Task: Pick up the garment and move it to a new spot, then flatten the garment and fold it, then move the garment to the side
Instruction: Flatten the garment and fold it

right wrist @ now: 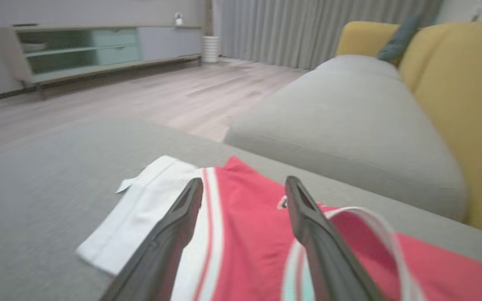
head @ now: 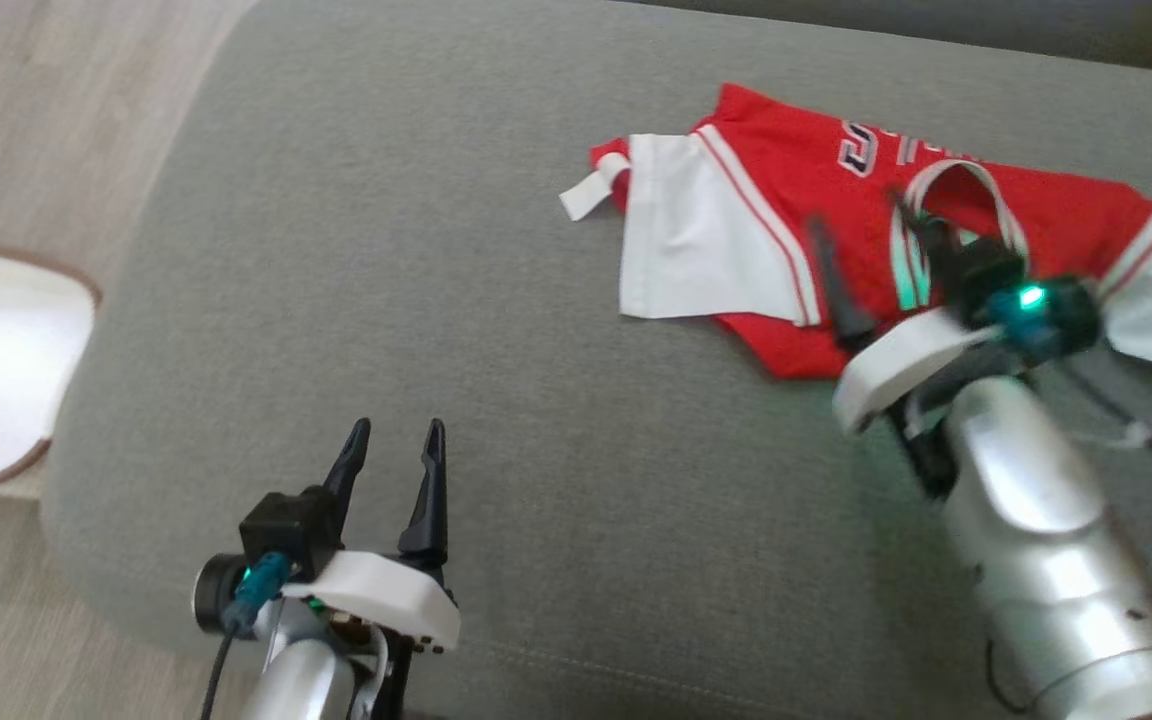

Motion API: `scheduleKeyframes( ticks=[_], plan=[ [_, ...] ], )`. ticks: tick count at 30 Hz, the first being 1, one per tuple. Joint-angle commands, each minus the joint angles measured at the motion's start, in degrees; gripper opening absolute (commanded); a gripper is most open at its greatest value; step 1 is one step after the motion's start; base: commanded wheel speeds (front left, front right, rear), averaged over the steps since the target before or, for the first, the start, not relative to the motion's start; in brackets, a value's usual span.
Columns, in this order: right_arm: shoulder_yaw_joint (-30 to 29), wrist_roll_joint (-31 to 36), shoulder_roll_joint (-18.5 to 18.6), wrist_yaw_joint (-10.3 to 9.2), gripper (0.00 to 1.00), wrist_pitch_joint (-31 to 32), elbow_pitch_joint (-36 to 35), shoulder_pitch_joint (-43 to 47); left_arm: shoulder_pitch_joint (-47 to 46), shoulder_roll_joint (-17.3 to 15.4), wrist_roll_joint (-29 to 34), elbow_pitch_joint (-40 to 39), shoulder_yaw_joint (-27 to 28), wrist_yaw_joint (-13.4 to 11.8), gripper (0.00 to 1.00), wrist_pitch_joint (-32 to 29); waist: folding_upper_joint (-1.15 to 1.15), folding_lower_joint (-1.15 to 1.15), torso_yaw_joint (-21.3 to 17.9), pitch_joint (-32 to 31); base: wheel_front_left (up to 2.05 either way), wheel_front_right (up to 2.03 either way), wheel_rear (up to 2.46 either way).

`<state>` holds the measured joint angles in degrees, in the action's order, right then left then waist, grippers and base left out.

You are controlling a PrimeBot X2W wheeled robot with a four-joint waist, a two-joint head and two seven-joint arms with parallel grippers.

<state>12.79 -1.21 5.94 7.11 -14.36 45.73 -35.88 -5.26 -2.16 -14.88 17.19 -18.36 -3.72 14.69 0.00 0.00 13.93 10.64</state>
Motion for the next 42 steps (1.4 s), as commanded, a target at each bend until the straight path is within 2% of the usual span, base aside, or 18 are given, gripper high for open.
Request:
scheduleKeyframes(
  ticks=[1, 11, 15, 19, 20, 22, 30, 35, 42],
  plan=[
    [3.3, -1.3, -1.2, 0.37, 1.00, -0.6, -0.9, -0.4, -2.8, -0.7, -0.3, -1.8, 1.3, -0.2, 1.00, 0.3, 0.00, 0.00, 1.8, 0.4, 0.00, 0.00, 0.00],
    [19.6, -7.1, -2.2, 0.37, 1.00, 0.7, 7.4, -4.8, -3.4, -0.7, -1.9, -2.5, -0.7, -0.9, 1.00, 0.3, 0.00, 0.00, 7.9, 3.5, 0.00, 0.00, 0.00],
    [21.9, -8.9, -2.0, 0.37, 1.00, 1.6, 11.3, -6.9, -3.6, -0.7, -2.9, -2.7, -1.7, -1.2, 1.00, 0.3, 0.00, 0.00, 9.7, 4.9, 0.00, 0.00, 0.00],
    [21.8, -9.5, -1.8, 0.37, 1.00, 4.4, 16.1, -8.9, -3.9, -0.7, -3.7, -3.0, -2.3, -1.7, 1.00, 0.3, 0.00, 0.00, 10.7, 5.7, 0.00, 0.00, 0.00],
    [21.6, -9.8, -1.8, 0.37, 0.89, 4.9, 17.1, -9.1, -3.9, -0.7, -3.8, -3.0, -2.3, -1.8, 1.00, 0.3, 0.00, 0.00, 10.9, 5.8, 0.00, 0.00, 0.00],
    [21.9, -10.1, -1.9, 0.37, 0.00, 5.4, 18.5, -9.3, -4.1, -0.7, -3.9, -2.9, -2.3, -1.9, 1.00, 0.3, 0.00, 0.00, 11.0, 5.8, 0.00, 0.00, 0.00],
    [21.9, -11.4, -1.8, 0.37, 0.00, 1.0, 18.5, -10.8, -3.2, -0.7, -3.0, -2.2, -0.7, -2.0, 1.00, 0.3, 0.00, 0.00, 8.5, 3.0, 0.00, 0.00, 0.00],
    [18.1, -13.2, -1.2, 0.37, 0.00, -0.5, 14.3, -11.8, -1.8, -0.7, -1.8, -1.5, 0.9, -1.4, 1.00, 0.3, 0.00, 0.00, 4.5, -1.4, 0.00, 0.00, 0.00],
    [14.7, -11.9, 5.8, 0.37, 0.00, -0.6, 2.9, -13.9, 0.3, -0.7, -0.4, -0.5, 2.2, -0.6, 1.00, 0.3, 0.00, 0.00, -2.0, -7.8, 0.00, 0.00, 0.00]
  ],
)
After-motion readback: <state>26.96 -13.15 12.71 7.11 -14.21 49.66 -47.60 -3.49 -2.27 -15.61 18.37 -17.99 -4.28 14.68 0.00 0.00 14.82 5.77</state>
